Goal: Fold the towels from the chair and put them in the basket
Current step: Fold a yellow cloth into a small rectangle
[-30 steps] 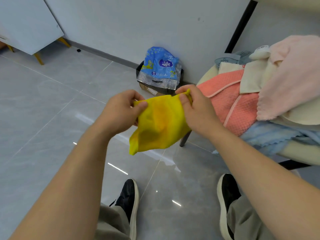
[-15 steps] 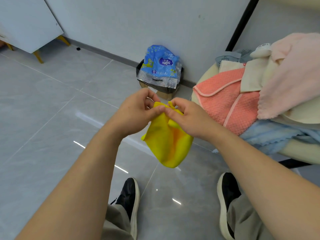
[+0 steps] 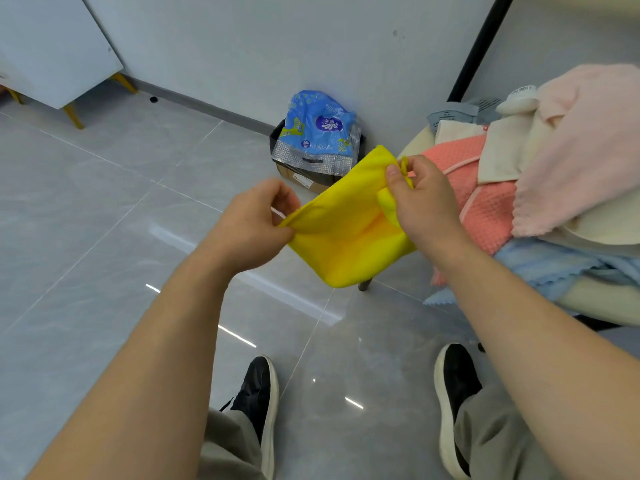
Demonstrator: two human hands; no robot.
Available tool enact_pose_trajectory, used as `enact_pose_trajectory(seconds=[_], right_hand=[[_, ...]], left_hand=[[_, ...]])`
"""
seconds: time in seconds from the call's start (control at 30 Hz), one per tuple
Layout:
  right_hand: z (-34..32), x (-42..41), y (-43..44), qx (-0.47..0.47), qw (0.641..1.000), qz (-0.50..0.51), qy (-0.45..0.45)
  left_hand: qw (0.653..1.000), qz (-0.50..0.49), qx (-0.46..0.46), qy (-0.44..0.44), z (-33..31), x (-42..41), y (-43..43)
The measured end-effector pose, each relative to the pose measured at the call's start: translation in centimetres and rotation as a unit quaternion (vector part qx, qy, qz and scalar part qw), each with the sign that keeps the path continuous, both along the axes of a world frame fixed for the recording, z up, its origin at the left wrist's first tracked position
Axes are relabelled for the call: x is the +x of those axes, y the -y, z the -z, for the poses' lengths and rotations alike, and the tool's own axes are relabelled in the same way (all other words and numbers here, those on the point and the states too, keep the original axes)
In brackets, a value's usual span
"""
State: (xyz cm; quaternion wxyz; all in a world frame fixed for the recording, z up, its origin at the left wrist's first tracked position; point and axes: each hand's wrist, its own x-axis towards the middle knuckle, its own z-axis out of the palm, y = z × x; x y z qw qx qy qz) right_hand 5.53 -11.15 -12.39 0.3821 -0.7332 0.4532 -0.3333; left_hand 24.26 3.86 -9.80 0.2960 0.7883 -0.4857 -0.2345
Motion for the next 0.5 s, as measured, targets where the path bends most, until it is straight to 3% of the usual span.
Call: enact_pose_trajectory(seconds=[0.3, 0.5], right_hand=[[0.45, 0.01, 0.49, 0.023, 0.998, 0.050, -0.013], [0.51, -0.14, 0.68, 0.012, 0.998, 0.059, -0.024]], left_hand=[[1.000, -0.007, -0.005, 0.013, -0.57, -0.23, -0.17], [0.971, -0.024, 0.068, -0.229, -0.73, 0.30, -0.52]])
